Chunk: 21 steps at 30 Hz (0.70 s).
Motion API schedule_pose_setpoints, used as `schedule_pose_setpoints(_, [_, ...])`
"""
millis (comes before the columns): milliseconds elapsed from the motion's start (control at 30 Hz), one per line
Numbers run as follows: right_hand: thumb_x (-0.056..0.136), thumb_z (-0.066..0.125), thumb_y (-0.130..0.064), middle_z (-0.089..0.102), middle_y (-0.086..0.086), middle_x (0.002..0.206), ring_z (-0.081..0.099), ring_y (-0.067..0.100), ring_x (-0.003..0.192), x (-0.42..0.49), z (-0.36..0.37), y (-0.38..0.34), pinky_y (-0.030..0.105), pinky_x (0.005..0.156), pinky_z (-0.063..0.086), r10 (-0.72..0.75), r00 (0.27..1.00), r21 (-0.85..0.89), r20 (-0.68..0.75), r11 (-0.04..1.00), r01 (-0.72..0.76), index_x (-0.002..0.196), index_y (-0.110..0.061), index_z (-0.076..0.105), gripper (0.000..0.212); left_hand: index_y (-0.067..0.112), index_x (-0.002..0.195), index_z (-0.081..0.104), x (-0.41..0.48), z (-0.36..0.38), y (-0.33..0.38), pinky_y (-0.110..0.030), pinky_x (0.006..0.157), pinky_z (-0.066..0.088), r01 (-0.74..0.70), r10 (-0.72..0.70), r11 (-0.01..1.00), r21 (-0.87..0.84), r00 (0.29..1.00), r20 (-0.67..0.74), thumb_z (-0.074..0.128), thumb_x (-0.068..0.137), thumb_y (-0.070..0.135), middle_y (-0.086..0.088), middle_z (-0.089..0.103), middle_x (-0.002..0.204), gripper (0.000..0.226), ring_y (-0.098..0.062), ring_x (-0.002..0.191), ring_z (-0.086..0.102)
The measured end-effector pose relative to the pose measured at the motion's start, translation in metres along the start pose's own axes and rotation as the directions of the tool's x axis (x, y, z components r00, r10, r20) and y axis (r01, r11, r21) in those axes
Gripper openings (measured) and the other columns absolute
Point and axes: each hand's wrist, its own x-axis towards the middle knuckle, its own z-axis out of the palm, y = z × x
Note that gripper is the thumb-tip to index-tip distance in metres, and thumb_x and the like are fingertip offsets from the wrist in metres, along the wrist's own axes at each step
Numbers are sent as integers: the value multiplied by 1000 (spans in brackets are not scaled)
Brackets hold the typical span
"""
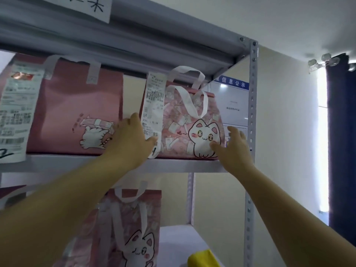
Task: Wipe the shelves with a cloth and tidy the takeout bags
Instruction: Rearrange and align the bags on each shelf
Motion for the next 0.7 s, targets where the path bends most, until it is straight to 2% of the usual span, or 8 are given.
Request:
schedule_pose_setpoints(100, [79,65,-30,44,9,125,49,28,106,13,9,6,34,76,39,45,992,67,121,996,-53,131,-16,37,61,11,130,35,1,10,-2,-46,88,48,67,-66,998,-20,997,38,60,85,36,-10,51,129,58,-31,109,54])
schedule_pose_setpoints(167, [77,67,-30,50,6,114,50,21,92,19,14,10,26,63,37,48,986,119,161,991,-67,125,-16,41,56,12,127,39,0,15,-3,-34,77,48,97,-96,995,-34,995,40,61,84,36,-6,56,126,53,-27,104,57])
schedule_pose_setpoints(233, [76,70,-29,53,0,103,48,16,84,23,18,14,21,53,31,39,987,153,157,986,-64,121,-17,43,54,13,123,45,-1,18,-3,-24,63,40,95,-94,994,-46,995,23,63,83,34,-3,60,122,48,-21,95,58])
schedule_pose_setpoints(300, [74,71,-29,53,-4,95,49,13,79,24,19,16,19,51,29,32,992,178,124,983,-54,114,-20,45,49,16,117,49,-3,20,-2,-16,54,32,75,-76,994,-75,997,-10,66,81,31,2,62,118,42,-12,84,53])
schedule_pose_setpoints(400, [72,71,-26,57,-1,100,55,17,87,19,15,19,21,54,36,6,997,251,80,968,-26,105,-25,43,43,25,107,49,-7,19,-1,-11,54,31,56,-63,986,-155,997,-37,71,77,29,10,62,103,37,-1,74,51])
schedule_pose_setpoints(533, [73,73,-25,56,1,113,58,20,97,2,0,13,37,72,53,-14,1000,311,-10,950,17,119,-22,43,55,28,105,49,-18,11,3,-15,59,41,24,-37,972,-233,998,-50,73,75,30,16,59,98,38,0,79,57])
schedule_pose_setpoints(600, [73,74,-24,55,2,117,58,21,100,-10,-11,4,45,81,54,-18,996,314,-84,948,44,125,-20,42,61,30,103,49,-25,2,7,-14,61,41,-14,-4,967,-253,997,-73,73,75,30,21,58,94,36,5,80,56])
schedule_pose_setpoints(700, [74,74,-22,51,2,120,56,23,104,-31,-26,-13,46,84,54,-34,986,357,-162,930,91,129,-19,39,65,38,96,45,-40,-20,11,-5,52,38,-78,51,954,-291,993,-102,72,77,27,26,55,86,35,15,74,53])
